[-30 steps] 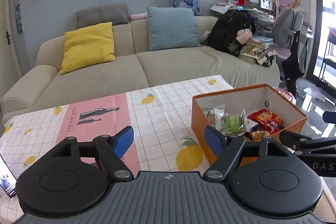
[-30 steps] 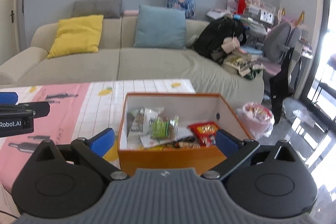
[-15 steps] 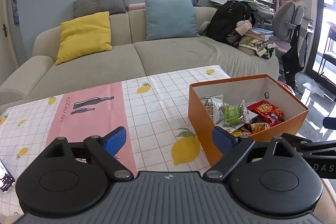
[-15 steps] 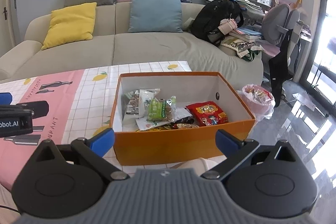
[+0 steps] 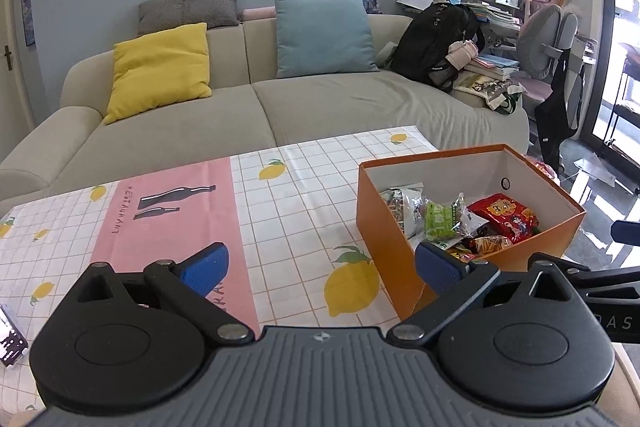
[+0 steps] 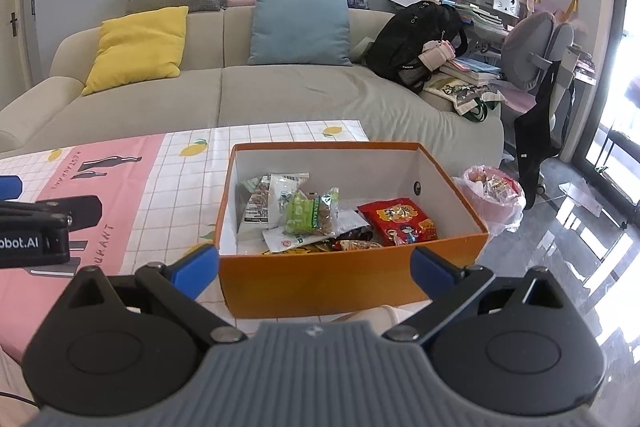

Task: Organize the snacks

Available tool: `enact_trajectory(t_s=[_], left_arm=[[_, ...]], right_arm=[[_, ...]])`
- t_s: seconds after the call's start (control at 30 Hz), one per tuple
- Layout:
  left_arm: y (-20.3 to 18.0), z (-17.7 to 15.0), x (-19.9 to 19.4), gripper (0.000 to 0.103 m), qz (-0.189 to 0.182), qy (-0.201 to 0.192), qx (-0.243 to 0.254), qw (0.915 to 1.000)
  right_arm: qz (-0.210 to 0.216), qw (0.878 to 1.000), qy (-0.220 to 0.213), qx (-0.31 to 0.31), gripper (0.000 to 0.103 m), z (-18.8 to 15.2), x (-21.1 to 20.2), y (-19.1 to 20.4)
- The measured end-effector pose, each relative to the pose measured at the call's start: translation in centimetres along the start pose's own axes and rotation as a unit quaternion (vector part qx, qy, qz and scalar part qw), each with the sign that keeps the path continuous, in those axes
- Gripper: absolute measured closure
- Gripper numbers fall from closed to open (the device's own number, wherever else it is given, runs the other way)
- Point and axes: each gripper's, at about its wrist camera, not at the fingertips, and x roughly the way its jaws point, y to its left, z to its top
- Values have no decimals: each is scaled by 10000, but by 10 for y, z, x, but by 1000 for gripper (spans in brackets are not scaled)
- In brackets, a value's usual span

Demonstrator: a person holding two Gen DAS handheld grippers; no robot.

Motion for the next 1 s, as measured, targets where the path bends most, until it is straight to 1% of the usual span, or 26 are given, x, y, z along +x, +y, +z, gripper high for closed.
enact_trajectory(t_s=[0.5, 1.0], left_arm=[[3, 1, 1, 0, -13, 37, -32, 10000], [4, 1, -3, 0, -33, -45, -123, 9999]], right_arm=[[37, 10000, 16, -16, 4, 1, 0, 0], [46, 10000, 53, -51, 4, 0, 3, 2]])
